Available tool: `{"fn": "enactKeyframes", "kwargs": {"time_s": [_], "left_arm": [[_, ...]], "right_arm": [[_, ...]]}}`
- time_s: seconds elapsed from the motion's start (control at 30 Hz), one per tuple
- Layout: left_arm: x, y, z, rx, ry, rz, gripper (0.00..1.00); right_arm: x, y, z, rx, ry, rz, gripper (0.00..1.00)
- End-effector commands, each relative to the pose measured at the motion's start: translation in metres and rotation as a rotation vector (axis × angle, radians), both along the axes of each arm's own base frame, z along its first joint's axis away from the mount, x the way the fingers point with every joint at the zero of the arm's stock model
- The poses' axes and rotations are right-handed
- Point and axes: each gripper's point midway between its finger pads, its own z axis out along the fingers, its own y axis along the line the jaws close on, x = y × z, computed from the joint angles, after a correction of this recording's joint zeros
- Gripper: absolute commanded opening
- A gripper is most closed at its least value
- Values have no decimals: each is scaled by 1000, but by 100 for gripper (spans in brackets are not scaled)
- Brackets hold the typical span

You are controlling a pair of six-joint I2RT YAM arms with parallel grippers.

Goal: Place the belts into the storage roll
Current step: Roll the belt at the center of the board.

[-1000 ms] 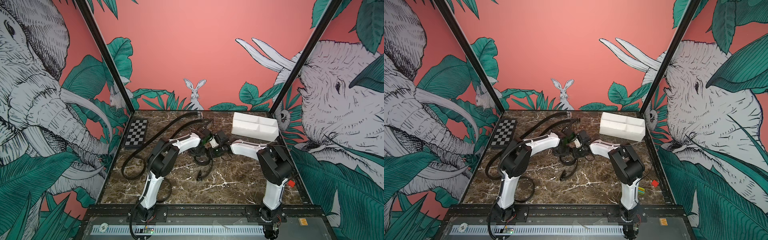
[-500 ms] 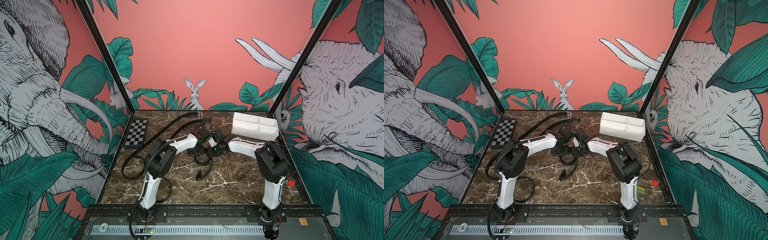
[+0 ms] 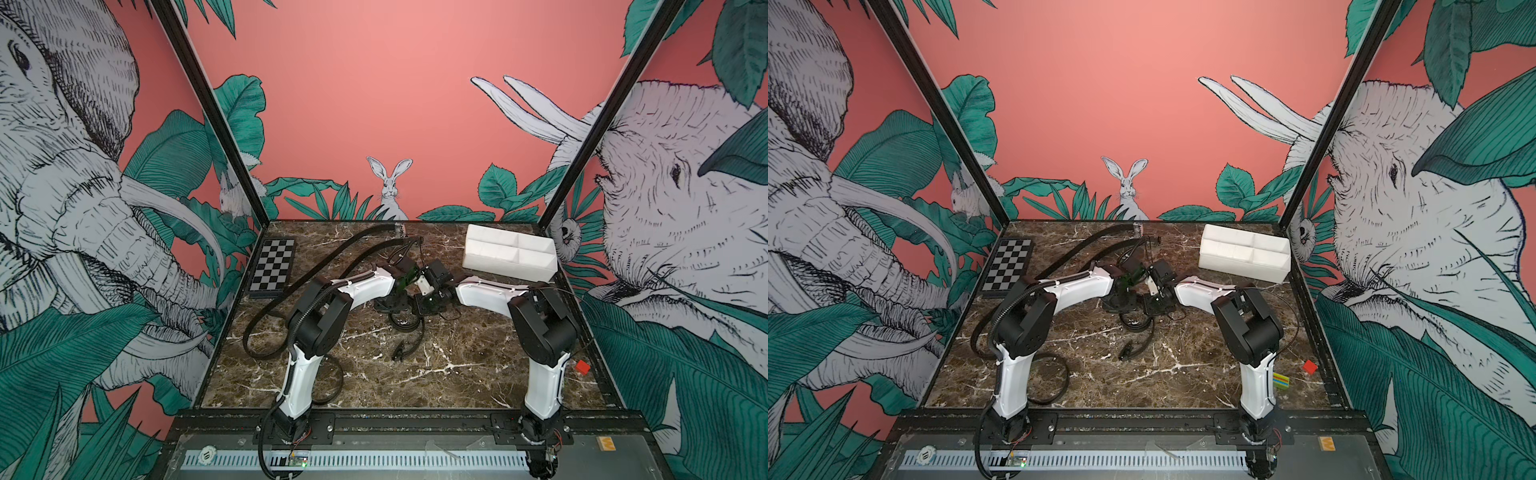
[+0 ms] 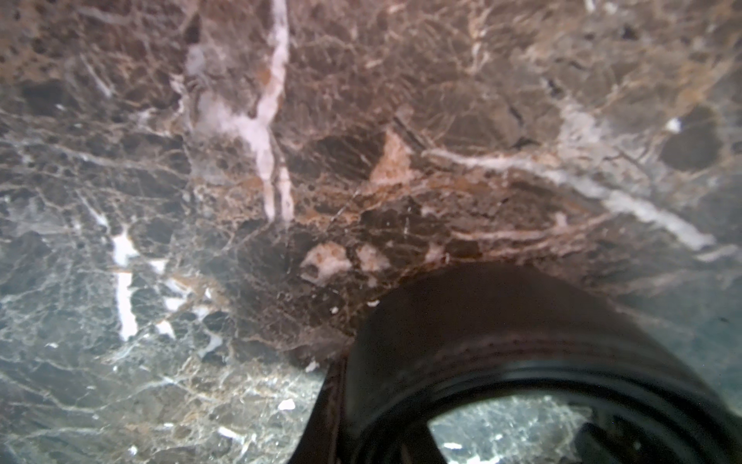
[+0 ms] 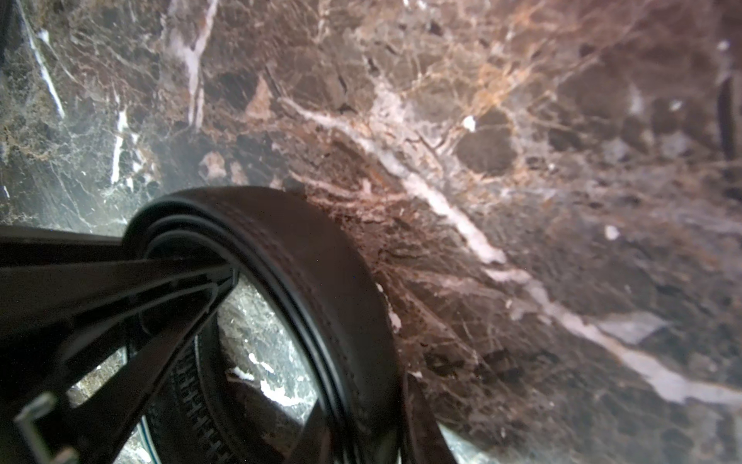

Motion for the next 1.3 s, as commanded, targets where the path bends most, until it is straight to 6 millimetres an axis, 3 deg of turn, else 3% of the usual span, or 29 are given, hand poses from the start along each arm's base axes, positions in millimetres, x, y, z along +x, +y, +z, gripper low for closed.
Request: {"fn": "enactKeyframes", "kwargs": {"time_s": [0.0,0.43,0.53,0.73,0.9,1.07,1.23,1.27], "left_arm": [[-40,-15,-74,-43,182,12,0],[-40,-17,-74,-58,182,17,0],[-42,-18,-75,-70,190,20,0],[-53,-16,-65,-121,204,24,1],[-60,-15,-47,-192,198,17,41],[-64,-10,-16,-265,176,-7,74],[-66,6,19,-287,114,-55,85],[-59,17,25,-290,92,-47,86]], "right_arm": [[-53,0,-31,-63,183,54,25],[-64,-10,-38,-108,212,-3,27],[-63,-14,-41,-140,204,-3,14],[-62,-27,-39,-216,188,58,0],[-57,-40,-35,-270,181,152,0],[-50,-47,-24,-277,168,259,0],[-46,-46,-12,-300,149,405,0],[-46,-45,-11,-302,147,432,0]]}}
